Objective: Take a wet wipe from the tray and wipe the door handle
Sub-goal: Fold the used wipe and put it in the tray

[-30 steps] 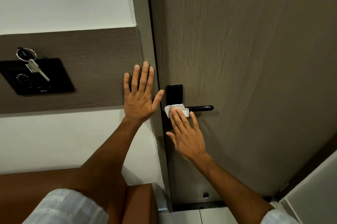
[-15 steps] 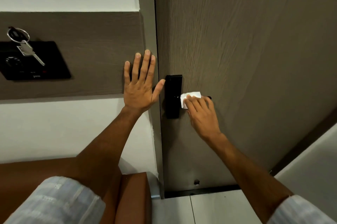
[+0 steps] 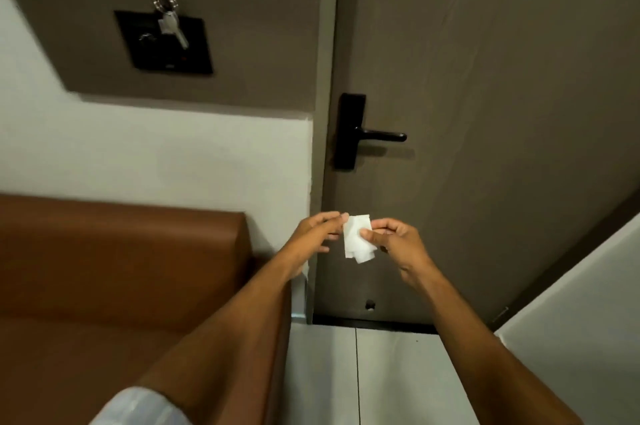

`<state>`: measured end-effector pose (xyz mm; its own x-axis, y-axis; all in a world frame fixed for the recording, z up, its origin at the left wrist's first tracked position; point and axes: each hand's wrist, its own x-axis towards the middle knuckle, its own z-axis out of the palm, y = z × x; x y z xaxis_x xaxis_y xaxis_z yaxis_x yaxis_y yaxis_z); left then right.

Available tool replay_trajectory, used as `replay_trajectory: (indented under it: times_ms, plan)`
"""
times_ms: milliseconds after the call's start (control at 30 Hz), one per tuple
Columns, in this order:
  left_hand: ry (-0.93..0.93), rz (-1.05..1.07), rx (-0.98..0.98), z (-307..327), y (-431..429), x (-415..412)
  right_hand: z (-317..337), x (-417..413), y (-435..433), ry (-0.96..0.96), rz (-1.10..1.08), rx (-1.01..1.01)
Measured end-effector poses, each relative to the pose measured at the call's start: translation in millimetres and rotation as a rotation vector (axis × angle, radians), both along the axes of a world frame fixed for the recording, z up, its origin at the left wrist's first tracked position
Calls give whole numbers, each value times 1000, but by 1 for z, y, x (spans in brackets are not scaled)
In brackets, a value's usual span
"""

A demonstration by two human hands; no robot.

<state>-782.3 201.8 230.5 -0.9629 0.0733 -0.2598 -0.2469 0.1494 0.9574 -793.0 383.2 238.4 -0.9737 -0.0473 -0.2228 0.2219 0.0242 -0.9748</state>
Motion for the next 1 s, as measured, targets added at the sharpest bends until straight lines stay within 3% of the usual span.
replay_trajectory:
  times_ms: [100, 300, 600, 833, 1000]
  plan:
    - [-54, 9, 22, -20, 4, 74, -21, 65, 2, -53, 68, -47]
    - [-55, 303, 52, -58, 4, 257, -70, 205, -9, -146, 257, 10]
    - [-229, 719, 80, -113, -43, 494, -120, 397, -97, -214, 627, 258]
    - [-391, 938, -229, -165, -105, 699, -191, 589, -202, -203, 934, 388]
    - [-476, 1057, -340, -233, -165, 805, -253, 700, -290, -142, 962, 474]
